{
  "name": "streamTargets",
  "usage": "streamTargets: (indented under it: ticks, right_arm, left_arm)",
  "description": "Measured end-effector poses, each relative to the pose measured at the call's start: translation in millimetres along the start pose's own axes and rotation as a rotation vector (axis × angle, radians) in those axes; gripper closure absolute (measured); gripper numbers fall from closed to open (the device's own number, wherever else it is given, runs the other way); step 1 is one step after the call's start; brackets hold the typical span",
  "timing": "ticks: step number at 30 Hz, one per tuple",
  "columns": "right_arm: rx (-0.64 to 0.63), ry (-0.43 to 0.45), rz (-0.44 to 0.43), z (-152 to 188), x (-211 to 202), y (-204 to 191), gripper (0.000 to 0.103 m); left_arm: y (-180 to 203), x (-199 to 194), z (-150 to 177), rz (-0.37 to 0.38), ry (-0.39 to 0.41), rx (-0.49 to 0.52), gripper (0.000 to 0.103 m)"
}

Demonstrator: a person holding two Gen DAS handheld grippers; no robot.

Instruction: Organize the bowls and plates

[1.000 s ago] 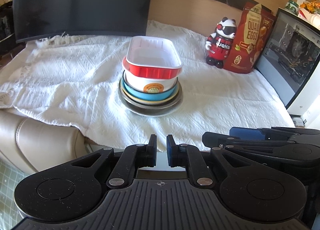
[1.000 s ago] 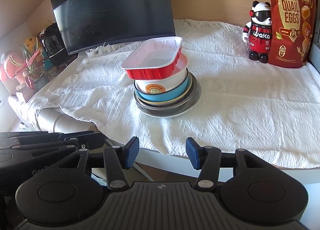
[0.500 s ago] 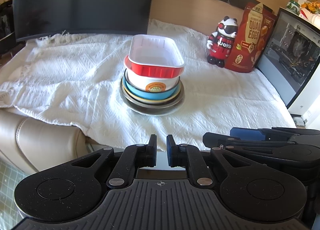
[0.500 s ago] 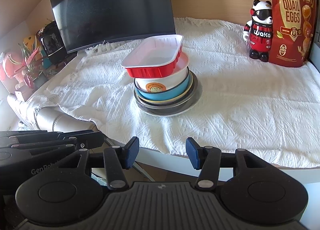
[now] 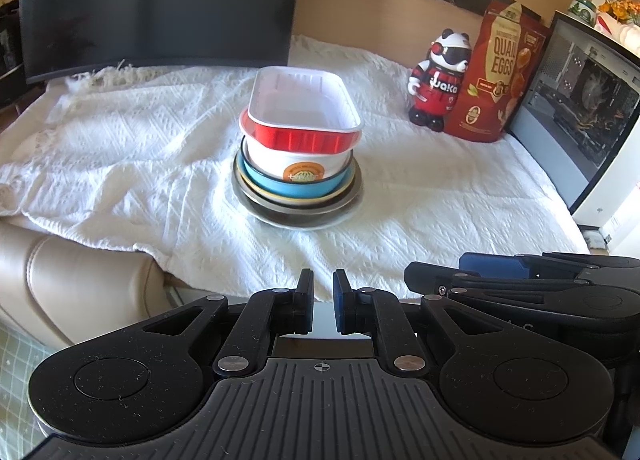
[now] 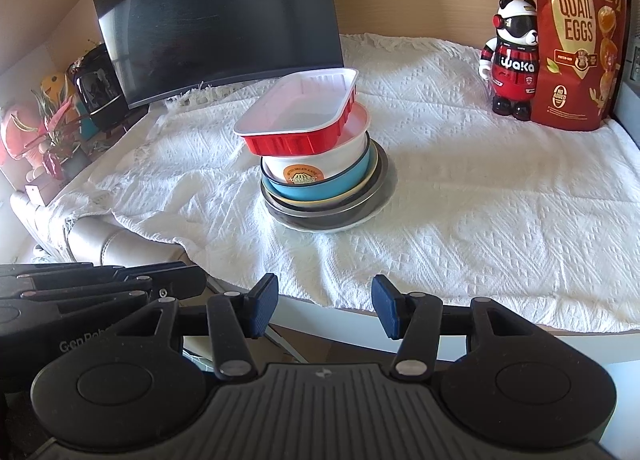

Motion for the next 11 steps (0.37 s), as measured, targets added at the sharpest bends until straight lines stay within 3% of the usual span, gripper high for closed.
streamTargets:
  ticks: [11]
  right_arm:
    - [-0.006,-0.011,-0.028,-6.4,11.7,-7.1,0.051]
  left_arm:
    - [-14.4,12.4,0.5,-0.023,-0.026,-0.03,0.09]
Point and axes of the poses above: each gripper's, at about its wrist camera, not at the fingertips, and x roughly the way its jaws point, y to its right, z to its underside, the point moved 9 cm from there along x, roughly the way its jaws point, and after that the axes turned 7 degrees about y, right-handed, at the moved point
